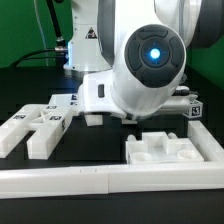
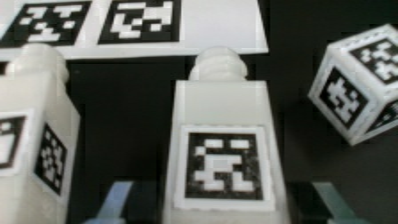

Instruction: Assemble chair

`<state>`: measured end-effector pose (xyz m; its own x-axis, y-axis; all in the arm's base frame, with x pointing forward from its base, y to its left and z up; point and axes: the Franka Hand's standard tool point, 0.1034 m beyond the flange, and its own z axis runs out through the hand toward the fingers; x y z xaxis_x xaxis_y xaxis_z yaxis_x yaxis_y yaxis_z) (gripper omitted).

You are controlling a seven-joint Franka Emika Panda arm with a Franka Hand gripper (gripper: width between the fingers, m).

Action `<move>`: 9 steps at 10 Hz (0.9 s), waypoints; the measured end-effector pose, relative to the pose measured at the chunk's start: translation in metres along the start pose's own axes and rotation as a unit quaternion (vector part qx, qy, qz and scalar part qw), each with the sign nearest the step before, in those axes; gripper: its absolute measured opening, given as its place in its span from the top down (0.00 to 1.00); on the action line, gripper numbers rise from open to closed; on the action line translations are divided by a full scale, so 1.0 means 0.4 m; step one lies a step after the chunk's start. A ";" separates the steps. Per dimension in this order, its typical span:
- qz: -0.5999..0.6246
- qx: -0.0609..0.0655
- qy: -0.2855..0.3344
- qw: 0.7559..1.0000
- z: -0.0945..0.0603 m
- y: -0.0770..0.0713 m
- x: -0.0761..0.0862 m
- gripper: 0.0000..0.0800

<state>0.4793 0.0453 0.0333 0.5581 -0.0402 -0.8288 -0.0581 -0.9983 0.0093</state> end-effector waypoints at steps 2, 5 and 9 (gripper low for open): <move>-0.001 0.005 0.011 1.000 -0.055 0.002 -0.045 0.64; 0.000 0.006 0.031 0.999 -0.057 0.001 -0.029 0.64; -0.008 0.009 0.155 0.988 -0.161 -0.029 -0.020 0.64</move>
Offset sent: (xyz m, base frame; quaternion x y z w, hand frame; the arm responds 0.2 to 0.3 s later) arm 0.0000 0.0000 0.0000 0.0000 0.0650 0.0000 0.9979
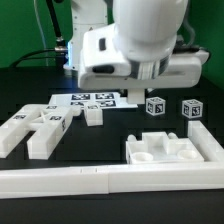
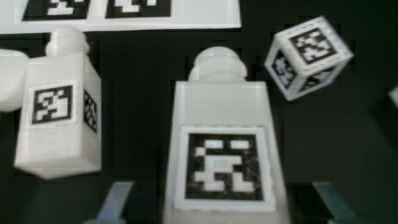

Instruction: Assemble chair

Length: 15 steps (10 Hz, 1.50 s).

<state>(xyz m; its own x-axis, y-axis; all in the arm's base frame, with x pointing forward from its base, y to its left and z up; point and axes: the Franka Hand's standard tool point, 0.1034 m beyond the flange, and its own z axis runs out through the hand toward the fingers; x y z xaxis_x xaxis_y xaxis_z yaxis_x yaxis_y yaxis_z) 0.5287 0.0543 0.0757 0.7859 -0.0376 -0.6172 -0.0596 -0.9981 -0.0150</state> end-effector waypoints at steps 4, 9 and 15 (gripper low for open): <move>-0.005 0.004 0.122 0.993 -0.075 -0.017 0.024 0.64; -0.008 0.013 0.280 0.960 -0.120 -0.028 0.067 0.64; -0.017 0.021 0.455 0.890 -0.181 -0.059 0.103 0.64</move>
Offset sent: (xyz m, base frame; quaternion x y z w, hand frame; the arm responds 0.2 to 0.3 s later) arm 0.0000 0.0000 0.0000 0.0000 0.1938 0.0000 0.9810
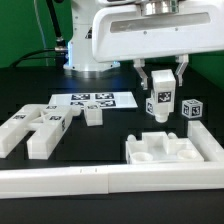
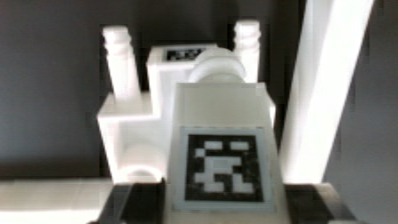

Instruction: Assemble chair

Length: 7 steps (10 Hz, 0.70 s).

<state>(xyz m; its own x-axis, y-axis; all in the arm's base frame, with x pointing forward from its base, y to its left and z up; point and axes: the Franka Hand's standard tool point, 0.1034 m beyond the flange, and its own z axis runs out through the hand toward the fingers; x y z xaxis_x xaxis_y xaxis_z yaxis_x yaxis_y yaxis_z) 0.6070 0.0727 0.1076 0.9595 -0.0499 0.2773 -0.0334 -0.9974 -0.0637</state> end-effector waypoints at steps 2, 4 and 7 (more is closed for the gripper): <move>-0.010 0.001 -0.003 1.000 -0.006 -0.007 0.018 0.64; -0.046 0.001 0.013 0.999 -0.005 -0.006 0.078 0.64; -0.057 0.001 0.030 0.998 0.000 -0.001 0.094 0.64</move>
Offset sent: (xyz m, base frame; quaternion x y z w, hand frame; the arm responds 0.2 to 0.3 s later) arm 0.0499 -0.0015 0.0125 0.0032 0.0308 -0.0942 0.9951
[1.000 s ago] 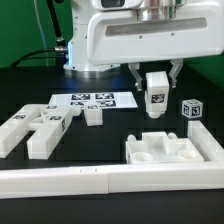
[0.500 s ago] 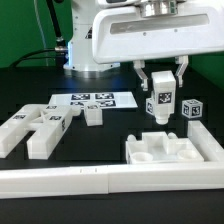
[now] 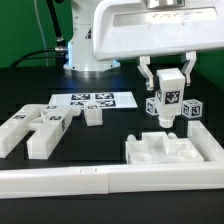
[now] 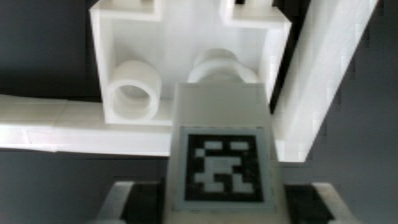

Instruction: Assemble chair

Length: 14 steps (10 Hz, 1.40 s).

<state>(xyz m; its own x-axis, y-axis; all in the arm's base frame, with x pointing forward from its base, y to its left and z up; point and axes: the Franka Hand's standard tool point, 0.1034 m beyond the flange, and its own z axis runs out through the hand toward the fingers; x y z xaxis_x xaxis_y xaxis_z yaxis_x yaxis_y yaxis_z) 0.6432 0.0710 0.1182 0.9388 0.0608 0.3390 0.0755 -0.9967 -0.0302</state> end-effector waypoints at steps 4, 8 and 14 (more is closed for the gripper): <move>-0.008 -0.004 0.068 0.998 0.025 -0.007 0.013 0.64; -0.028 -0.003 0.076 0.997 0.054 -0.024 0.055 0.64; -0.033 -0.002 0.078 0.996 0.071 -0.033 0.075 0.64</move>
Offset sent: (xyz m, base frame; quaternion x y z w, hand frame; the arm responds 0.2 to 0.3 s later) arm 0.0196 0.0037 -0.0014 -0.0068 0.0690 -0.0341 0.9970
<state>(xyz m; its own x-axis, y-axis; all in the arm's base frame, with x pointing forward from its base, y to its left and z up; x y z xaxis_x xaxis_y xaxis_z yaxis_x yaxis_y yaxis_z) 0.6799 0.0876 0.1021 0.8679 0.1175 0.4827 0.1333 -0.9911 0.0015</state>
